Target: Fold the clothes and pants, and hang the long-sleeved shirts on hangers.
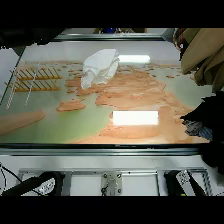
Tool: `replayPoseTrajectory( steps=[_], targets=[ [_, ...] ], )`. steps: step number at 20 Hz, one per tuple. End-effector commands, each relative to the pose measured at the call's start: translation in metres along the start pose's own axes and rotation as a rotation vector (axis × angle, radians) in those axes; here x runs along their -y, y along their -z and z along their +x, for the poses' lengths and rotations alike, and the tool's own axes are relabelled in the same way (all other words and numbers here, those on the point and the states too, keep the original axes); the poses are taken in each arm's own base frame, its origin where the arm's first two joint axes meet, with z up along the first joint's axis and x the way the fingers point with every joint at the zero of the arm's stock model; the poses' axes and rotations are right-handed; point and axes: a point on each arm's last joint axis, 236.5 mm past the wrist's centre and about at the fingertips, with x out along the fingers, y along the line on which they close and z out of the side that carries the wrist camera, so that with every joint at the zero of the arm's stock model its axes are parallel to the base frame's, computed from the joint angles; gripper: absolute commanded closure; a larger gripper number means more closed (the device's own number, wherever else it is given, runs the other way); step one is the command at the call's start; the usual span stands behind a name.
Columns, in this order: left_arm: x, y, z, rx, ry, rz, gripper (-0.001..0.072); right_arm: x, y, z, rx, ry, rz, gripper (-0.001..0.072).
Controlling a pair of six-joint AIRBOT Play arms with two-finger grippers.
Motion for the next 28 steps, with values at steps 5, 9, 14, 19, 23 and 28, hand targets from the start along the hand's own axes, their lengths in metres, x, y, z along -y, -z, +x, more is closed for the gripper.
replayPoseTrajectory(
  steps=[5, 9, 14, 19, 23, 28],
  targets=[
    [0.001, 0.003, 0.000, -0.011, 0.004, 0.000, 0.0691, 0.003, -0.028, -0.015, 0.099, 0.009, 0.001, 0.0690],
    [0.001, 0.003, 0.000, -0.011, 0.003, 0.000, 0.0692, 0.003, -0.035, -0.023, 0.117, 0.011, 0.001, 0.0690],
    [0.001, 0.003, 0.000, -0.013, 0.004, 0.000, 0.0691, 0.003, -0.040, -0.029, 0.130, 0.010, 0.004, 0.0689],
    [0.001, 0.003, 0.000, -0.013, 0.004, 0.000, 0.0691, 0.004, -0.040, -0.030, 0.132, 0.010, 0.020, 0.0690],
    [0.001, 0.004, 0.000, -0.018, 0.005, 0.000, 0.0692, 0.005, -0.038, -0.028, 0.125, 0.017, 0.012, 0.0689],
    [0.002, 0.009, 0.000, -0.038, 0.010, 0.000, 0.0691, 0.010, -0.020, -0.014, 0.064, 0.041, -0.016, 0.0690]
  ],
)
